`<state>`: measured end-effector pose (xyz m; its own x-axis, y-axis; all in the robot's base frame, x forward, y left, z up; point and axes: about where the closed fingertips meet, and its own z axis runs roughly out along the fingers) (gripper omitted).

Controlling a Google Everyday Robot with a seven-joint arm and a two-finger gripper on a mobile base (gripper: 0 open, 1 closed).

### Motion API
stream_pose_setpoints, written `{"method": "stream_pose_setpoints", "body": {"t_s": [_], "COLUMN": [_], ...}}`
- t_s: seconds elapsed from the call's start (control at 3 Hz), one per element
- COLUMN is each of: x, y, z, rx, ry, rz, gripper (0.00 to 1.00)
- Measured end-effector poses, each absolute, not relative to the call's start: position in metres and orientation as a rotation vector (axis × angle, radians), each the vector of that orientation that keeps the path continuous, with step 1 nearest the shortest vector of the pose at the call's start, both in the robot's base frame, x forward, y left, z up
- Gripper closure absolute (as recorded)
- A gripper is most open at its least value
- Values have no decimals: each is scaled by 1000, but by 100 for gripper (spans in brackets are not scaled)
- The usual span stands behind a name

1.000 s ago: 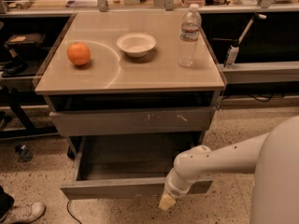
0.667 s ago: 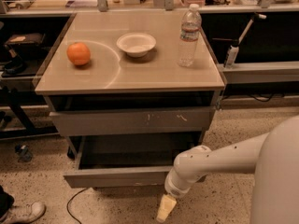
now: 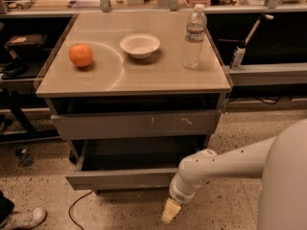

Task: Close middle drawer

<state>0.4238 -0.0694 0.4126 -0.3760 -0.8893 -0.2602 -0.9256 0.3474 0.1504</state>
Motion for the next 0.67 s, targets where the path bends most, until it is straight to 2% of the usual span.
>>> {"method": "stream_pose_setpoints", "body": {"t_s": [0.67], "x": [424], "y": [-69], "z": [413], "rx": [-1672], "ry": [2467], "rz": [413], "gripper": [65]}}
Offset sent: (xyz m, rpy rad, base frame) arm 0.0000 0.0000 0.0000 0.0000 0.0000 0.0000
